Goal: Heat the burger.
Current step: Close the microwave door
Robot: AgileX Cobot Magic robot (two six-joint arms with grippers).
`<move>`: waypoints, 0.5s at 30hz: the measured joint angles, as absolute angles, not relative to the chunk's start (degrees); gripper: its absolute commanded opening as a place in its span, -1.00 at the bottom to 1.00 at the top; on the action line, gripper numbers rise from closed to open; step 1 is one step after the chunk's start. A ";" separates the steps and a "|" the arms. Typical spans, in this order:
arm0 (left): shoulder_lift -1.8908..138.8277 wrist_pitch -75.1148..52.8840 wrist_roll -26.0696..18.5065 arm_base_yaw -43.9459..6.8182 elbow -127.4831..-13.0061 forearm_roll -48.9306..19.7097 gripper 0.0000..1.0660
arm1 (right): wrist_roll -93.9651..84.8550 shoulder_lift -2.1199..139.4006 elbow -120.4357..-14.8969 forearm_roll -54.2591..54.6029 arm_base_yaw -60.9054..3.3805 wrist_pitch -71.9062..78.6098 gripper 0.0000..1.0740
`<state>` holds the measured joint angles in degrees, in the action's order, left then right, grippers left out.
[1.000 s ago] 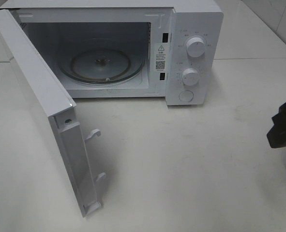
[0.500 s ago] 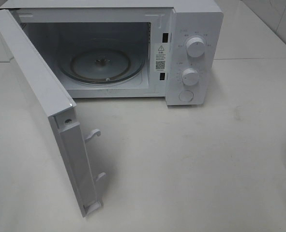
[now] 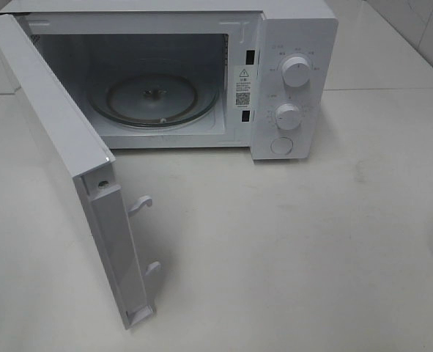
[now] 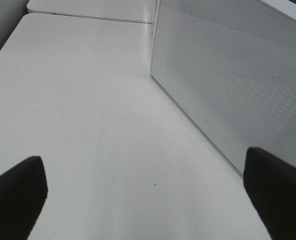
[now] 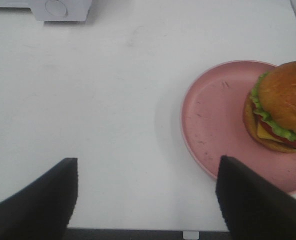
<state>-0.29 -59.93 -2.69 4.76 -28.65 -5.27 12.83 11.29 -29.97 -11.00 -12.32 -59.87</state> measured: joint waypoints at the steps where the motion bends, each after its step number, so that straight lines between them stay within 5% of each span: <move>1: -0.29 -59.93 -2.69 4.76 -28.65 -5.27 0.92 | 12.83 9.85 -29.97 -11.57 -12.32 -60.56 0.39; 15: -0.29 -59.93 -2.69 4.76 -28.65 -5.27 0.92 | 12.83 -0.29 -29.16 -12.20 -12.32 -60.39 0.39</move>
<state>-0.29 -59.93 -2.69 4.76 -28.65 -5.27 12.83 -0.29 -29.16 -12.20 -12.32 -60.39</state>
